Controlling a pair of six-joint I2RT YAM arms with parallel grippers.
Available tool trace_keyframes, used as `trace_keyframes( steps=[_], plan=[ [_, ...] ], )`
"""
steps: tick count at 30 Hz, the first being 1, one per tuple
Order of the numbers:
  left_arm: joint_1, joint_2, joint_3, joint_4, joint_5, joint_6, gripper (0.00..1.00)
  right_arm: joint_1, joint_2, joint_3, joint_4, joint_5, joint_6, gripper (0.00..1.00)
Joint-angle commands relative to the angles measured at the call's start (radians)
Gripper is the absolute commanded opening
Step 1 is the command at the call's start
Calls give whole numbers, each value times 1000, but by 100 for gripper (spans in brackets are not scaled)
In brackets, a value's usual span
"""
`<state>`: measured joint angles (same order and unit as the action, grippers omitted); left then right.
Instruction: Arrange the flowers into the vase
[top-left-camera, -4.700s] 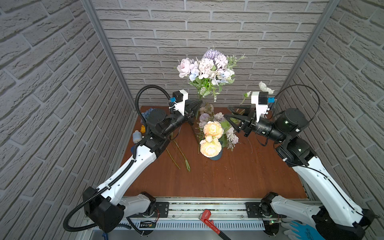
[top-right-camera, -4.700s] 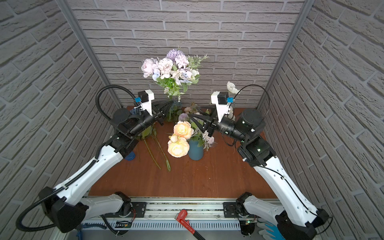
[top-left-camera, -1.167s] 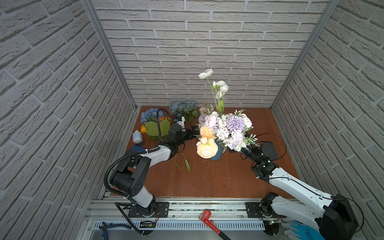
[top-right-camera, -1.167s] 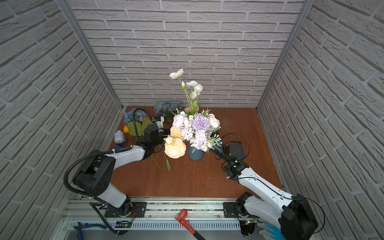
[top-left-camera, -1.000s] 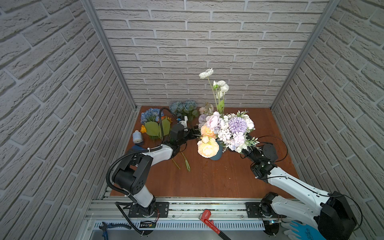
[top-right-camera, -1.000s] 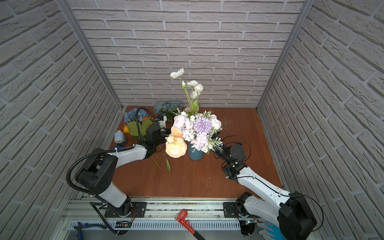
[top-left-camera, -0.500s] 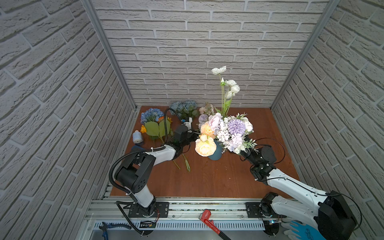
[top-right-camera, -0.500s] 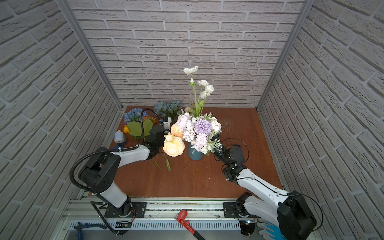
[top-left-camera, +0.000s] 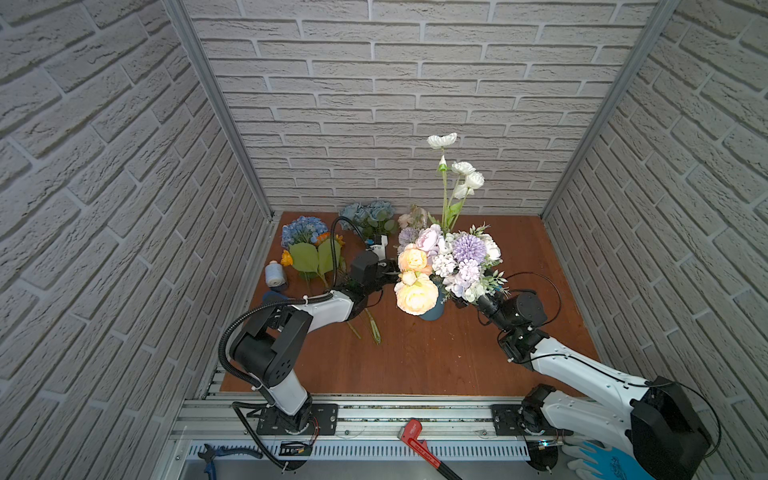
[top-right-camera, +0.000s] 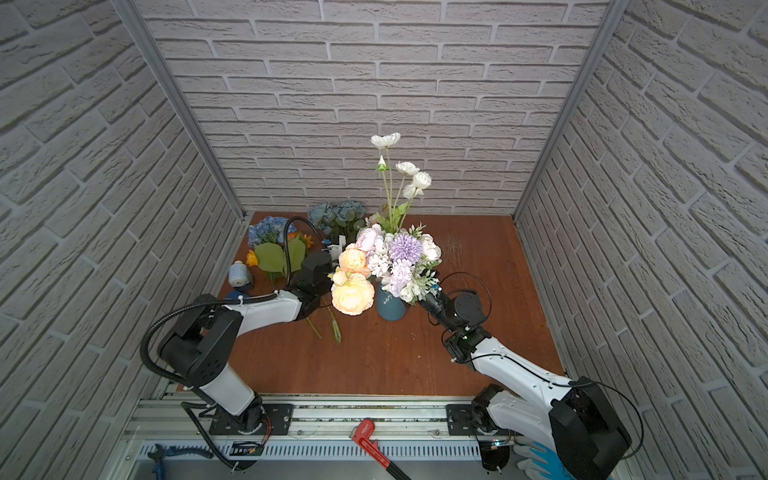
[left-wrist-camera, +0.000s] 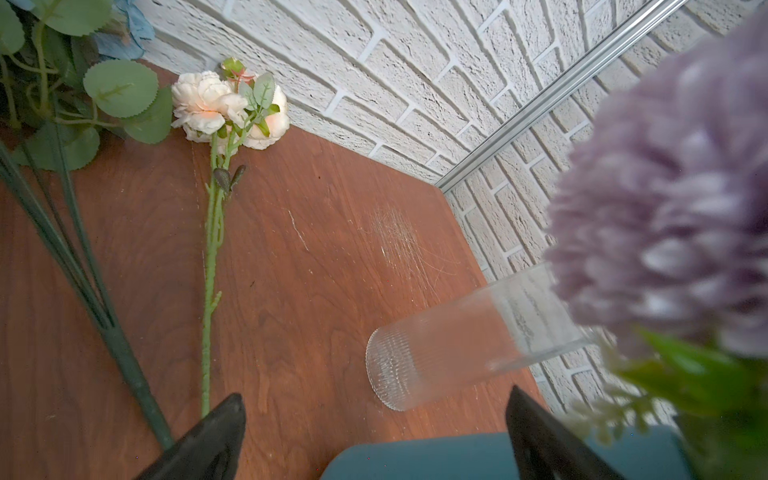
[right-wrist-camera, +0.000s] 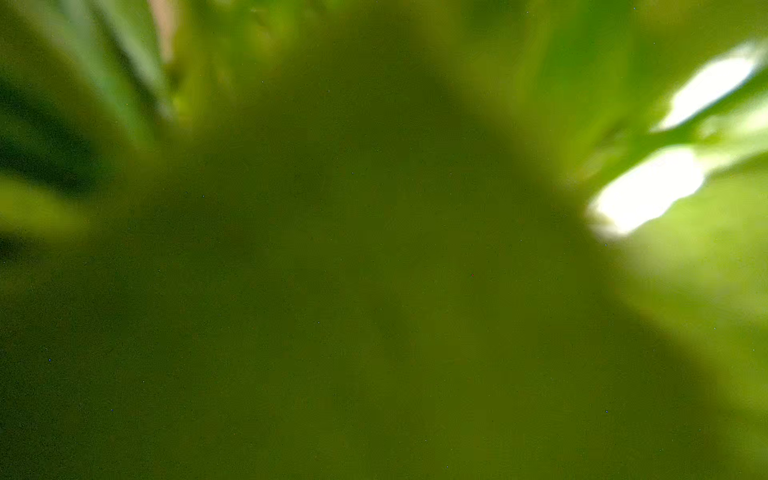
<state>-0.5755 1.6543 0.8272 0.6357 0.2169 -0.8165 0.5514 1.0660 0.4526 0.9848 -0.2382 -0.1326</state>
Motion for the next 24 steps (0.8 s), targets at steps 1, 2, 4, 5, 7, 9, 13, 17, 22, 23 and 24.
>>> trace_keyframes(
  steps=[1,2,4,5,7,9,13,17,22,23,24],
  plan=[
    [-9,4,19,82,10,-6,97,-1,2,-34,-18,19,34,6],
    [-9,4,20,82,10,-6,97,-1,2,-40,-26,21,39,6],
    [-9,2,18,81,12,-4,97,-1,3,-56,-31,26,52,6],
    [-9,1,19,79,12,-4,97,0,3,-65,-30,30,54,6],
    [-9,-2,19,78,12,-3,97,0,6,-76,-35,36,58,6],
    [-9,-2,19,76,11,-3,97,1,12,-81,-52,43,63,6],
    [-11,-2,19,76,9,-4,97,0,38,-80,-75,43,72,6],
    [-11,-4,22,72,8,-4,97,0,71,-64,-67,35,70,6],
    [-11,-7,22,61,2,5,97,1,58,5,-143,3,77,15],
    [-12,-10,22,59,0,7,97,0,46,22,-183,0,77,20],
    [-12,-11,22,59,-2,9,97,1,30,38,-221,-3,78,25]
  ],
)
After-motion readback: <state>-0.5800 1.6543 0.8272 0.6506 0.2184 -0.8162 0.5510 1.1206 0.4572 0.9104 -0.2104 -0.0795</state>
